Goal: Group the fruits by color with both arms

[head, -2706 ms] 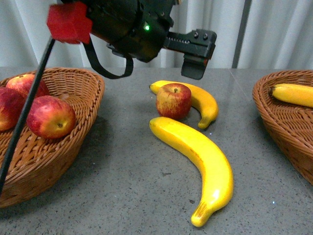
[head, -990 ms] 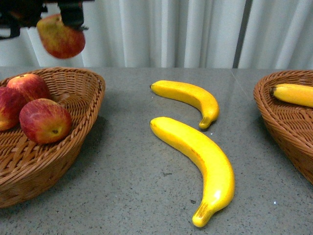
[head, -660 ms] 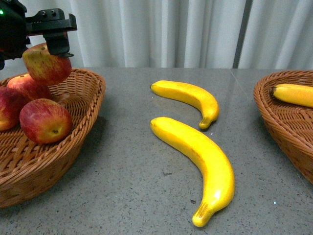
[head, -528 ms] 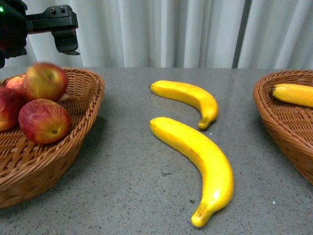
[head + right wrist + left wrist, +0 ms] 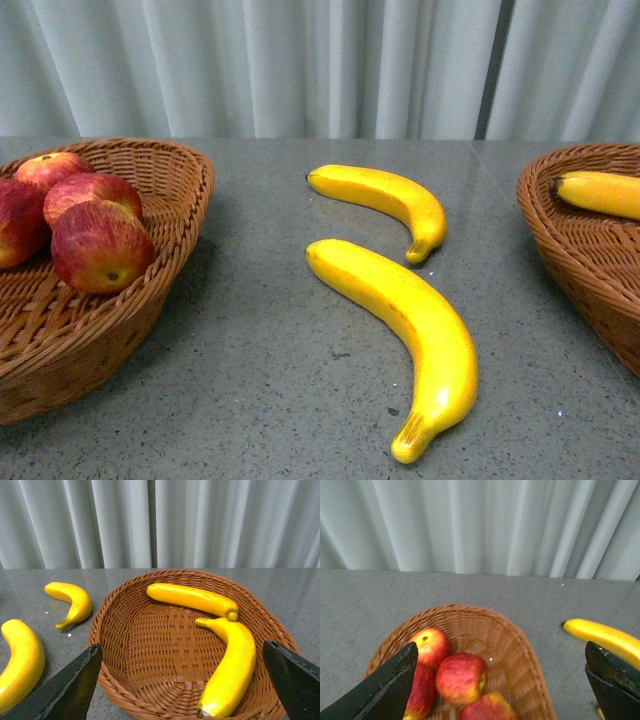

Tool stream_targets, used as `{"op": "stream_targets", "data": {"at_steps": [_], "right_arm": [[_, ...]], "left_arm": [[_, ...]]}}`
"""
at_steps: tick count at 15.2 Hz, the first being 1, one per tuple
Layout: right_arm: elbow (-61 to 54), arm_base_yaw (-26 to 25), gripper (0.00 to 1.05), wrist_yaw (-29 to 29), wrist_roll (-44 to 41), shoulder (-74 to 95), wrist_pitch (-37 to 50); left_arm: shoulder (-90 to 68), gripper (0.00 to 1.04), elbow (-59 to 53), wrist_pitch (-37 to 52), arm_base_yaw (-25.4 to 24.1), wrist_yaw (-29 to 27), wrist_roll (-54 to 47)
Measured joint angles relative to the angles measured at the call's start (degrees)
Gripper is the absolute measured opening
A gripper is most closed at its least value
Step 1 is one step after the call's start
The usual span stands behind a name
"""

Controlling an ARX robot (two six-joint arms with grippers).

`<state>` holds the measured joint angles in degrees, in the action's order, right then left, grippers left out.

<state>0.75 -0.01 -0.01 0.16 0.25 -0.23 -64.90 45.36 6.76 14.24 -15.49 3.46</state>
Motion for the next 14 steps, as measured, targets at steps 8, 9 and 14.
{"op": "stream_targets", "data": {"at_steps": [8,9,14], "right_arm": [[0.0,0.0,0.98,0.0,0.0,0.0,0.0],[0.0,0.0,0.98,0.0,0.0,0.0,0.0],[0.0,0.0,0.98,0.0,0.0,0.0,0.0]], "left_arm": [[22.9,0.63,-25.7,17.1,0.4,1.5,-2.4],[26.7,0.48,-31.0,17.0,-1.8,2.8,-2.5],[41.5,0.02,-41.1,12.5,-14.4,15.4,-2.7]]}}
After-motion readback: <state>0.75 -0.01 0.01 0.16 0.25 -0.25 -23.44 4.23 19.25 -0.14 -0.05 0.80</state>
